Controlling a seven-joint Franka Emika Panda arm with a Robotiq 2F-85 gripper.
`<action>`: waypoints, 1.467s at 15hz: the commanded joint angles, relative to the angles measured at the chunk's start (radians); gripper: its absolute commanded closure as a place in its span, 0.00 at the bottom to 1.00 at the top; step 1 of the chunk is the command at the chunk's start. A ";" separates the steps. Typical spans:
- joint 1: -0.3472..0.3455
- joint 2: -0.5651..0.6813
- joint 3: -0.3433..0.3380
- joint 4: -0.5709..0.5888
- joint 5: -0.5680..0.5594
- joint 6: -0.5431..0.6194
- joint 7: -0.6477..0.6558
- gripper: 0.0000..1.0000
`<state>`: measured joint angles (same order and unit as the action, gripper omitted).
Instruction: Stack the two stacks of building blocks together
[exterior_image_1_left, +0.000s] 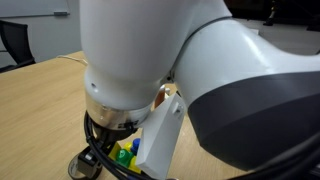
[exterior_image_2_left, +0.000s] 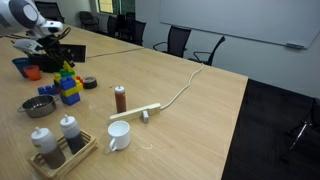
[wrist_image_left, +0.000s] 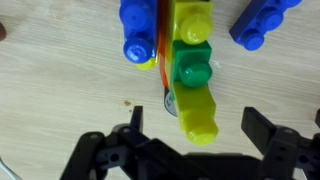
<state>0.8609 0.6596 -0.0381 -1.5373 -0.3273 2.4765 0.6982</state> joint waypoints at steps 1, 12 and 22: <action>-0.002 -0.027 0.003 -0.037 -0.011 0.015 -0.005 0.00; -0.002 -0.020 0.004 -0.036 -0.008 0.006 -0.004 0.00; -0.004 -0.009 0.012 -0.023 -0.002 -0.008 -0.018 0.56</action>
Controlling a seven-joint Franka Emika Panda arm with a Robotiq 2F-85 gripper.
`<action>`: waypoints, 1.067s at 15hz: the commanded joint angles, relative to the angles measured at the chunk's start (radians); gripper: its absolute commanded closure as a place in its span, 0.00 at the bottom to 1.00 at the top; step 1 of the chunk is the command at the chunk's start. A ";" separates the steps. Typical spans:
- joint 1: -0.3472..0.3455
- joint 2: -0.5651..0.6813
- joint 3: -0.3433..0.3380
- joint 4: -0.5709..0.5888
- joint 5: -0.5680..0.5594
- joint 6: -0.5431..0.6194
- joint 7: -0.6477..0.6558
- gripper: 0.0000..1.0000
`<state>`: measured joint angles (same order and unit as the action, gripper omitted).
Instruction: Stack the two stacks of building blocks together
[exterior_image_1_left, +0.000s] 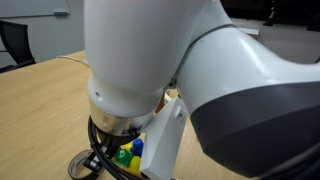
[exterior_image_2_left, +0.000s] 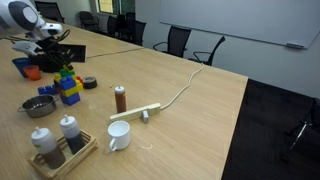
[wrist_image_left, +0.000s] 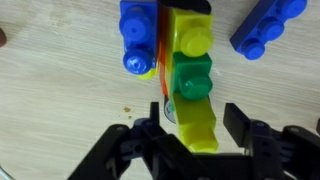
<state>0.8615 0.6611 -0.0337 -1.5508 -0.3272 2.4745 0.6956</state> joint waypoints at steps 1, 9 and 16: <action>-0.004 -0.010 0.008 -0.010 -0.003 -0.006 -0.016 0.58; -0.004 -0.013 0.010 -0.014 -0.002 -0.003 -0.016 0.54; -0.009 -0.017 0.012 -0.029 0.004 0.006 -0.016 0.90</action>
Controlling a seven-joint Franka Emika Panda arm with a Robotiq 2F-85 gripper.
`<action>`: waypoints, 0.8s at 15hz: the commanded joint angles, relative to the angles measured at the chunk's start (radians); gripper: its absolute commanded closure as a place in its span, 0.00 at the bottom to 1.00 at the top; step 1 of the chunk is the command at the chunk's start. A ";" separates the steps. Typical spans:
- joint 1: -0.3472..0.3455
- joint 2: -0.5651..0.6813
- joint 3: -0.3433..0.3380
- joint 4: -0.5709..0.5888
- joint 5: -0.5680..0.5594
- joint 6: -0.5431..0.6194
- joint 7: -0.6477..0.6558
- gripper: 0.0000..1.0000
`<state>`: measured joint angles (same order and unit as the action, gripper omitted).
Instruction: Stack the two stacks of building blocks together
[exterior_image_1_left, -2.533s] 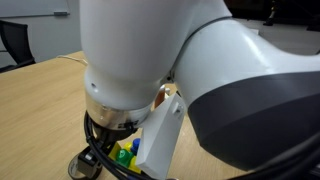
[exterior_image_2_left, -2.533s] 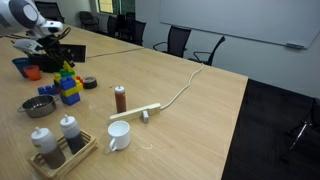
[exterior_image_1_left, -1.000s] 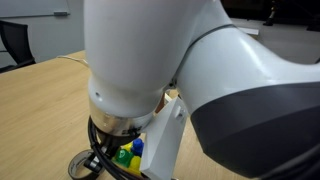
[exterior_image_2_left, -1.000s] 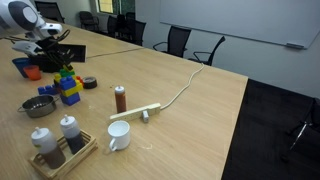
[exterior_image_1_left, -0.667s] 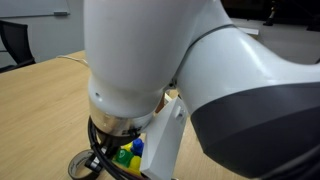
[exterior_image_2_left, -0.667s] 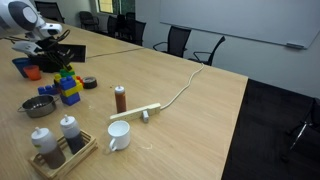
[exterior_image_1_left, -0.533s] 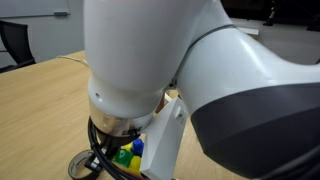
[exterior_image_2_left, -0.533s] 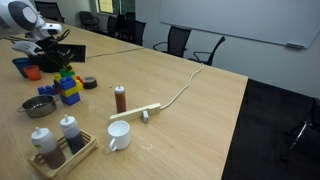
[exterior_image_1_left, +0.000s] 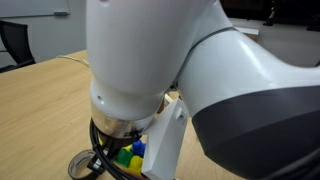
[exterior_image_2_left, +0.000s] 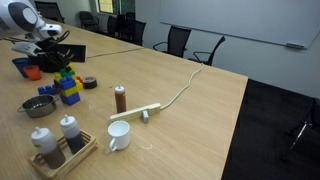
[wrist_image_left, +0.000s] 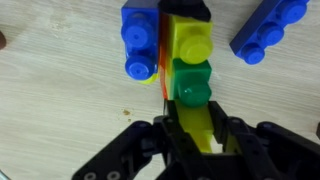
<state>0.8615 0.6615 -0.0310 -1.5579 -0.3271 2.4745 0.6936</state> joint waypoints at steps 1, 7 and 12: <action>-0.009 -0.018 0.010 -0.022 0.003 0.007 -0.013 0.90; -0.009 -0.023 0.008 -0.033 0.003 0.009 -0.008 0.90; -0.017 -0.032 0.001 -0.058 0.002 0.012 0.001 0.90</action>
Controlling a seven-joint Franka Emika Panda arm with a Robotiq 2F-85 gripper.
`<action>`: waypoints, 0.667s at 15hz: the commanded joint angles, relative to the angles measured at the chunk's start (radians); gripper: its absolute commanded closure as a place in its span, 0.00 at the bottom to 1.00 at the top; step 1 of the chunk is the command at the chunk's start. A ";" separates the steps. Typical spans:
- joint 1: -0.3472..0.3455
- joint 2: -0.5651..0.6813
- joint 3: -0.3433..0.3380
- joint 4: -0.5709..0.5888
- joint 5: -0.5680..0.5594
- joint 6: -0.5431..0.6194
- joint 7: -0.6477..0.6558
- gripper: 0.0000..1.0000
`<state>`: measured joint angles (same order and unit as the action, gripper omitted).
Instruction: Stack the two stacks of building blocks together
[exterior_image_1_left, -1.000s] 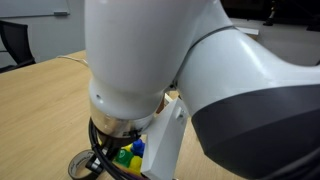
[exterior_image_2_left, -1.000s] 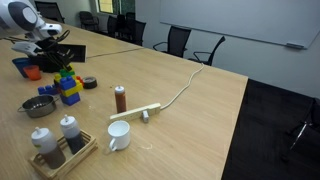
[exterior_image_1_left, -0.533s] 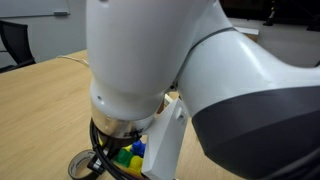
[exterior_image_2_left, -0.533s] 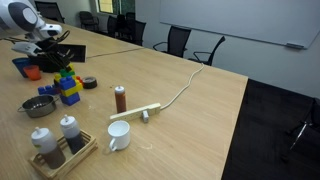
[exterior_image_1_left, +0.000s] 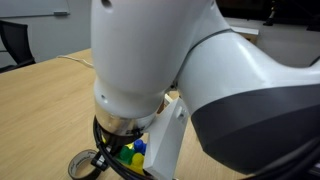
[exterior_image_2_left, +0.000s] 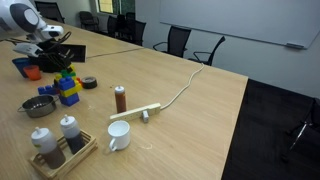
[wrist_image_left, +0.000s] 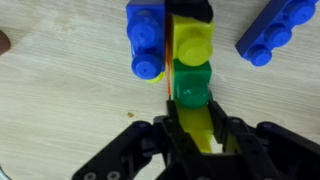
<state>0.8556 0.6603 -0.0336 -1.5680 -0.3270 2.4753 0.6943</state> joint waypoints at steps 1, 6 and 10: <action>-0.013 -0.031 0.004 -0.049 0.003 0.011 -0.001 0.90; -0.020 -0.036 0.009 -0.065 0.008 0.026 0.005 0.90; -0.017 -0.052 0.008 -0.097 0.008 0.040 0.016 0.90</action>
<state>0.8463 0.6481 -0.0345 -1.5954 -0.3257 2.4875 0.6986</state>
